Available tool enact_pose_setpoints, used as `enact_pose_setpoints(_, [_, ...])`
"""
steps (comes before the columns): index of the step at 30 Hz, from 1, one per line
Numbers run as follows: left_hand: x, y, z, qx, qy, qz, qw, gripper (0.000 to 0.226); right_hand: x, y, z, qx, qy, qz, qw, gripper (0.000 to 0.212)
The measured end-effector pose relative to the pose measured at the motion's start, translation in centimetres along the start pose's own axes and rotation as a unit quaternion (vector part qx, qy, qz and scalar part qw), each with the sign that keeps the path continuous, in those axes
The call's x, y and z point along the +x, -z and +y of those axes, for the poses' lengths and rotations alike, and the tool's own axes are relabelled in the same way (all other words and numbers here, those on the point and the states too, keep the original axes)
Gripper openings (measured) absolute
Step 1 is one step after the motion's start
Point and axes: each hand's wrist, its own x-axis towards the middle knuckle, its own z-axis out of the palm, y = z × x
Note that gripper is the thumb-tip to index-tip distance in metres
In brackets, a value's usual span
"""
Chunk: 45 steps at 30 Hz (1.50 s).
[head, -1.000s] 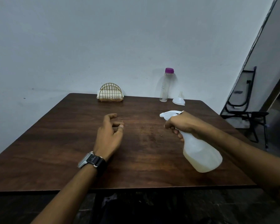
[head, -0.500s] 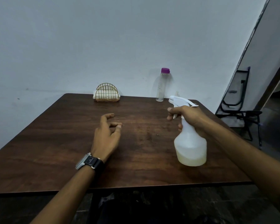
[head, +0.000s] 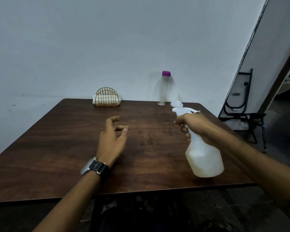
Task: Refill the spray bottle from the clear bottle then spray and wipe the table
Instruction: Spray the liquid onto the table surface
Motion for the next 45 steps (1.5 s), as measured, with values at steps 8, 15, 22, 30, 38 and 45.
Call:
enact_pose_setpoints(8, [-0.1,0.2,0.7,0.009,-0.01,0.001,1.0,0.042,-1.0,0.7,-0.2,-0.05,-0.027,-0.026,0.998,0.042])
enact_pose_setpoints(15, [-0.3,0.4,1.2,0.01,-0.01,0.001,1.0,0.041,-2.1,1.0,0.0,-0.088,-0.024,-0.051,0.995,0.022])
enact_pose_setpoints(22, [-0.4,0.7,0.6,0.012,-0.002,0.008,1.0,0.04,-2.6,0.7,1.0,-0.147,-0.016,-0.111,0.983,0.021])
enact_pose_setpoints(30, [-0.5,1.0,0.6,0.007,-0.005,0.016,1.0,0.033,-3.7,-4.5,-0.9,-0.195,0.033,-0.191,0.961,0.035])
enact_pose_setpoints(38, [-0.3,4.4,-0.8,0.031,0.007,0.062,0.998,0.033,-2.9,-9.7,-4.5,-0.171,0.054,-0.206,0.962,0.017])
enact_pose_setpoints(45, [-0.3,6.9,-1.8,0.033,0.031,0.092,0.995,0.037,-1.6,-13.4,-6.3,-0.169,0.039,-0.176,0.969,0.015])
